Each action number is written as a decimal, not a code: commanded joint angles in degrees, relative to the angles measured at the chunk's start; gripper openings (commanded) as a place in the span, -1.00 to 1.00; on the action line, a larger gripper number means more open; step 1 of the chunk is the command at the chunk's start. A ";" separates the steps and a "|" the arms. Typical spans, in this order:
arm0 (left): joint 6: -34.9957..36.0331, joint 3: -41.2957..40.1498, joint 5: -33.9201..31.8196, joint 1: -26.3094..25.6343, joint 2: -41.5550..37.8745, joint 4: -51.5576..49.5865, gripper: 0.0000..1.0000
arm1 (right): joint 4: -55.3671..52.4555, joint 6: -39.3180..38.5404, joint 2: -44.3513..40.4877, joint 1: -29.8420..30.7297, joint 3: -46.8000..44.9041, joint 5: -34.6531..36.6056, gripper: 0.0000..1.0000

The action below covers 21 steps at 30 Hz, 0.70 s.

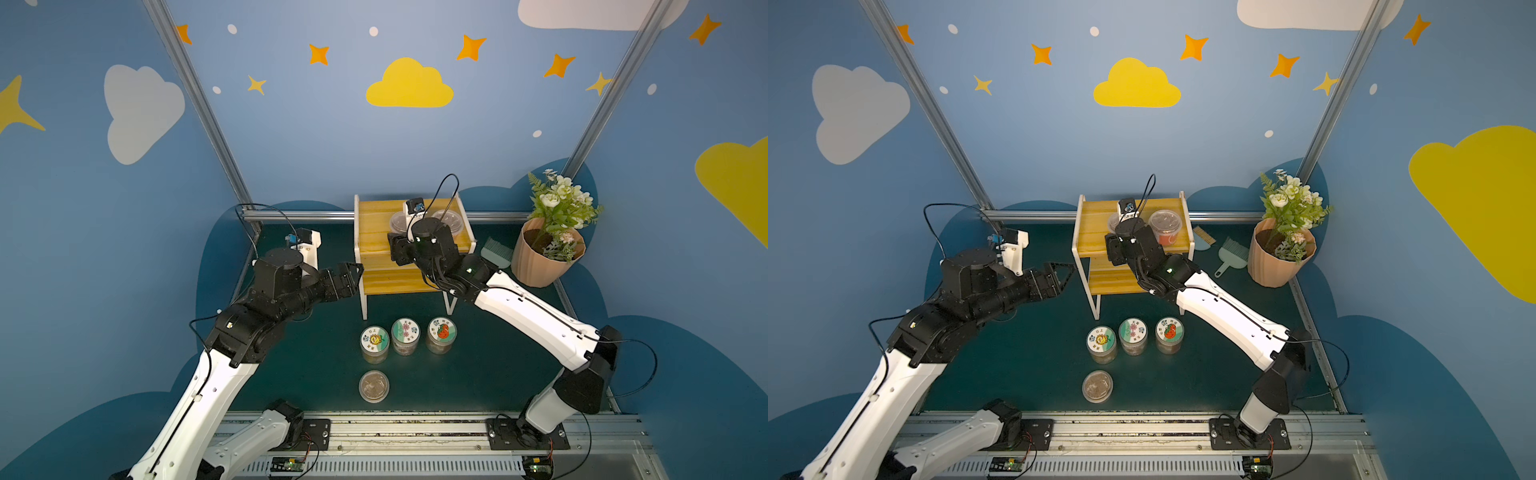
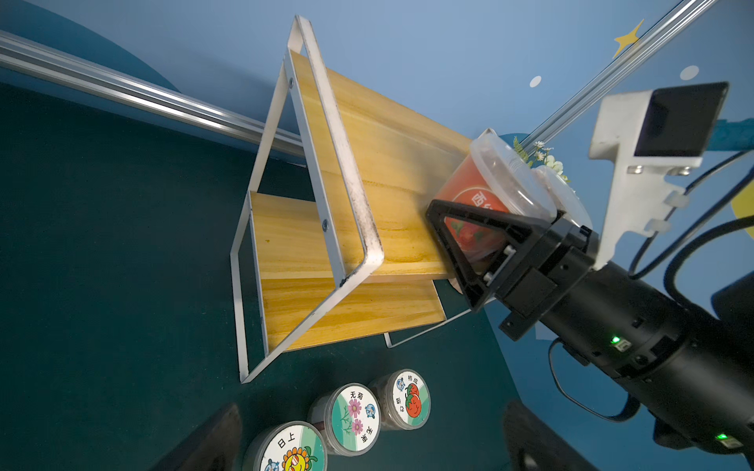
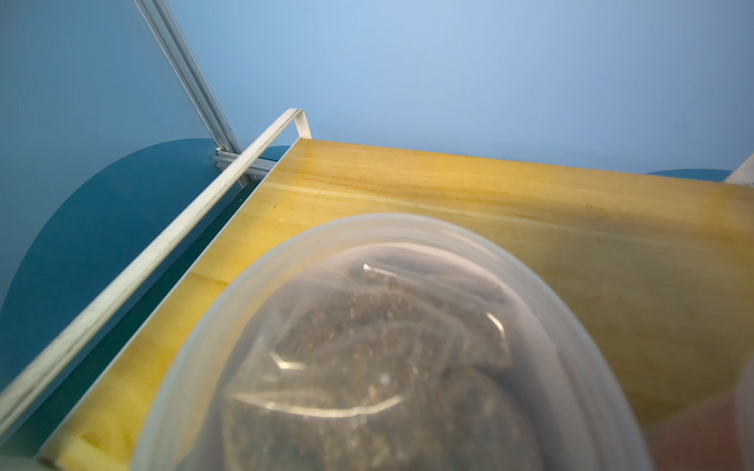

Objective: Place the seed container on the shelf
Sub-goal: Place the seed jar on the shelf.

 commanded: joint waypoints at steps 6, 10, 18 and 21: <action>1.80 0.74 1.78 0.75 -0.31 -1.60 1.00 | 0.57 1.09 1.26 -0.22 -0.49 1.71 0.44; 1.83 1.17 1.88 1.19 0.04 -3.17 1.00 | -0.62 2.88 0.89 -0.02 -0.56 1.56 0.76; 1.00 1.39 3.25 3.80 0.11 -5.77 1.00 | -2.83 4.32 -0.37 1.35 0.50 2.59 0.87; 0.57 0.67 4.57 4.59 0.03 -5.91 1.00 | -5.09 5.83 -1.27 1.67 0.95 3.82 0.89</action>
